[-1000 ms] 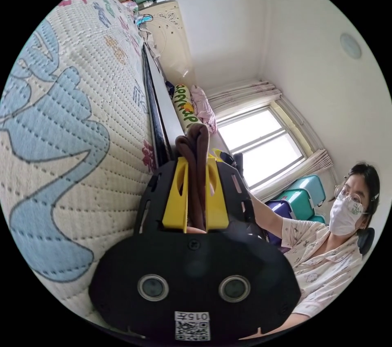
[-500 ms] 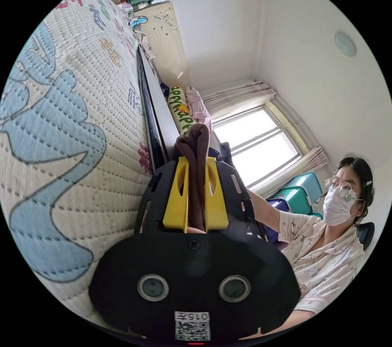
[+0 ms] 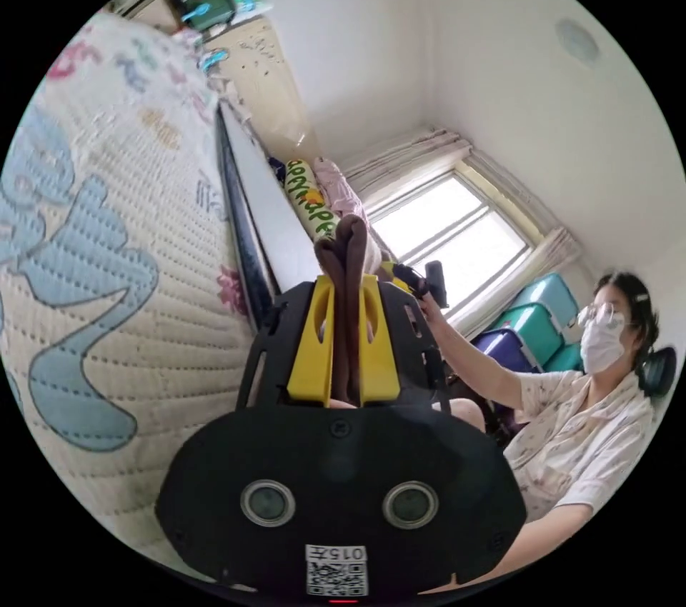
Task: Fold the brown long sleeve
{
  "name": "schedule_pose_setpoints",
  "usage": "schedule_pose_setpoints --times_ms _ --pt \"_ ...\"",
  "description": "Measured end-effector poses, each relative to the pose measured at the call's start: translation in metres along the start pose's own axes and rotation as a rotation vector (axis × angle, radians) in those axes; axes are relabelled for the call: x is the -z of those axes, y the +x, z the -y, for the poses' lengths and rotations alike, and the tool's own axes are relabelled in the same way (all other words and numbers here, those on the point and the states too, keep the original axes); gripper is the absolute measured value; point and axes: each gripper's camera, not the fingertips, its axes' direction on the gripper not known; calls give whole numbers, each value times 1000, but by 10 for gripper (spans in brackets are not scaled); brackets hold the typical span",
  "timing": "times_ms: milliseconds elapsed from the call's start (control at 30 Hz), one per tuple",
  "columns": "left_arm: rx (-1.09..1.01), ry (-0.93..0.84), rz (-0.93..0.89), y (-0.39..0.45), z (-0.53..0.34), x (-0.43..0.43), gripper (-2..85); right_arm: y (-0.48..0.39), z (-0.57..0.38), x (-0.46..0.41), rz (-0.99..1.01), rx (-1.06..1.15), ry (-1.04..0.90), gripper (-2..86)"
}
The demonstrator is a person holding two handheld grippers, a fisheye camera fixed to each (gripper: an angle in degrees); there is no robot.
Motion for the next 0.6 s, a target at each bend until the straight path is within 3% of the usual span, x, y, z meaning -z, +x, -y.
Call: schedule_pose_setpoints --times_ms 167,367,600 --pt "-264 -6 -52 127 -56 -7 45 -8 -104 63 -14 245 167 79" --pt "-534 -152 -64 271 -116 -52 45 29 -233 119 -21 262 374 78" --pt "-692 -236 -162 347 -195 -128 43 84 -336 151 -126 218 522 78"
